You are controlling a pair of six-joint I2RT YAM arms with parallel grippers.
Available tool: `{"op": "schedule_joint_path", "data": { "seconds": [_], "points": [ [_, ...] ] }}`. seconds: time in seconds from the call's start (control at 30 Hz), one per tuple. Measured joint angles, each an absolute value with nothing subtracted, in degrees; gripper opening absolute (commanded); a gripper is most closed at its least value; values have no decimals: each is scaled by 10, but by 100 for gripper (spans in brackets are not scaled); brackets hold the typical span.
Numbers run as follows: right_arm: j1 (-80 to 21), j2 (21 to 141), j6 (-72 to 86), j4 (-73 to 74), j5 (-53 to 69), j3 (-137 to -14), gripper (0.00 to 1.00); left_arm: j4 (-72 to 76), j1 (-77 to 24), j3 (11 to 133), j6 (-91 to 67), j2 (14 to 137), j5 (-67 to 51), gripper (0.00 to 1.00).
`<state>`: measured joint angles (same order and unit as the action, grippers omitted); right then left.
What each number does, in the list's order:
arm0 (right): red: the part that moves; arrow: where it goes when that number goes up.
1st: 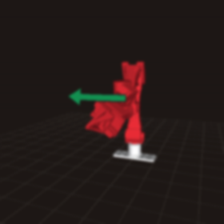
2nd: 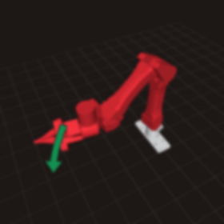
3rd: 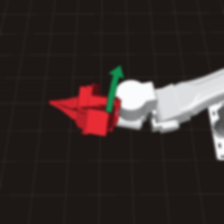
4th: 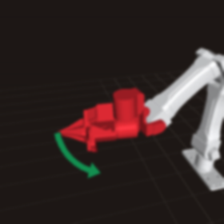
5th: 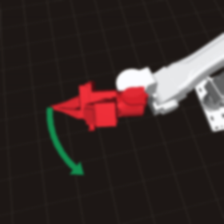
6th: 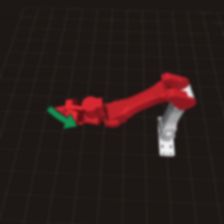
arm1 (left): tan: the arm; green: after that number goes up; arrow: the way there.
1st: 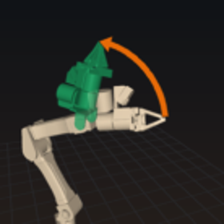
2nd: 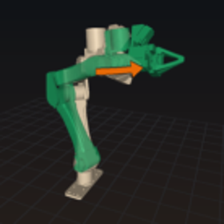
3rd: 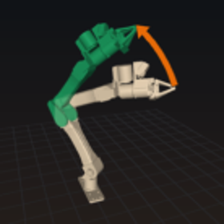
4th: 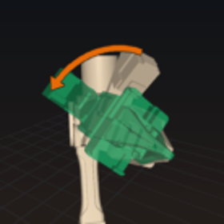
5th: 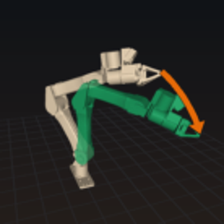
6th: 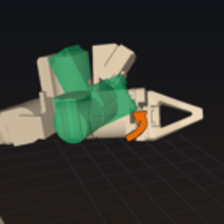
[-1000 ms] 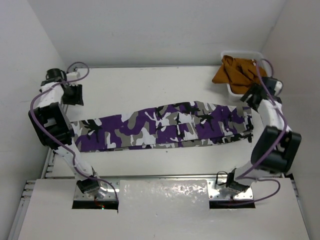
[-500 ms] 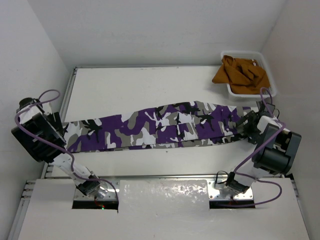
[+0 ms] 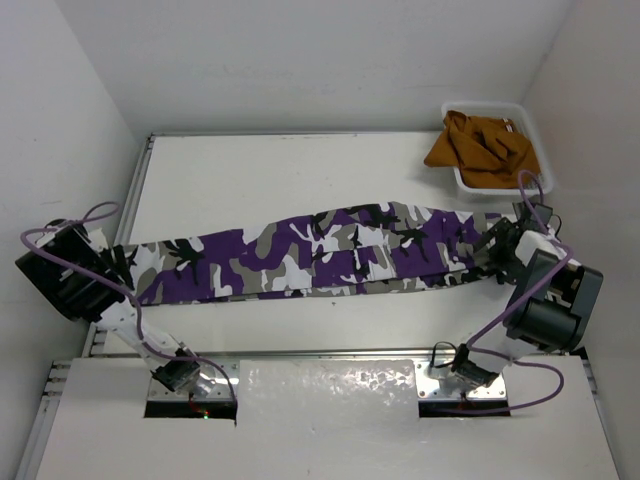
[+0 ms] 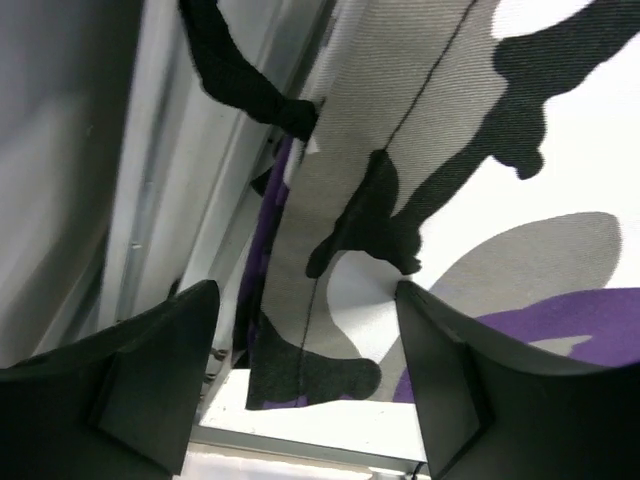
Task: Fold and stack the trousers
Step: Fold the trousers
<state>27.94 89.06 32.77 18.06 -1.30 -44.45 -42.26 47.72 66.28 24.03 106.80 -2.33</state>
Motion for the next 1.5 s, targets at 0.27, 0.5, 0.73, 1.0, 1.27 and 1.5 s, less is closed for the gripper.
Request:
{"op": "schedule_joint_path", "data": {
  "seconds": [0.27, 0.5, 0.73, 1.0, 1.27, 1.5],
  "points": [
    [276, 847, 301, 186, -16, -462, 93, -443, 478, 679, 268, 1076, -57, 0],
    [220, 834, 253, 194, -46, -496, 91, -491, 475, 730, 288, 1076, -101, 0],
    [117, 837, 218, 188, -39, -515, 91, -551, 383, 910, 305, 1031, -198, 0],
    [95, 842, 220, 175, -29, -505, 91, -565, 196, 991, 268, 945, -367, 0],
    [70, 840, 234, 151, -10, -467, 91, -547, 8, 983, 219, 949, -429, 0],
    [55, 824, 242, 148, -10, -457, 91, -498, -159, 903, 201, 976, -413, 0]
  ]
}}
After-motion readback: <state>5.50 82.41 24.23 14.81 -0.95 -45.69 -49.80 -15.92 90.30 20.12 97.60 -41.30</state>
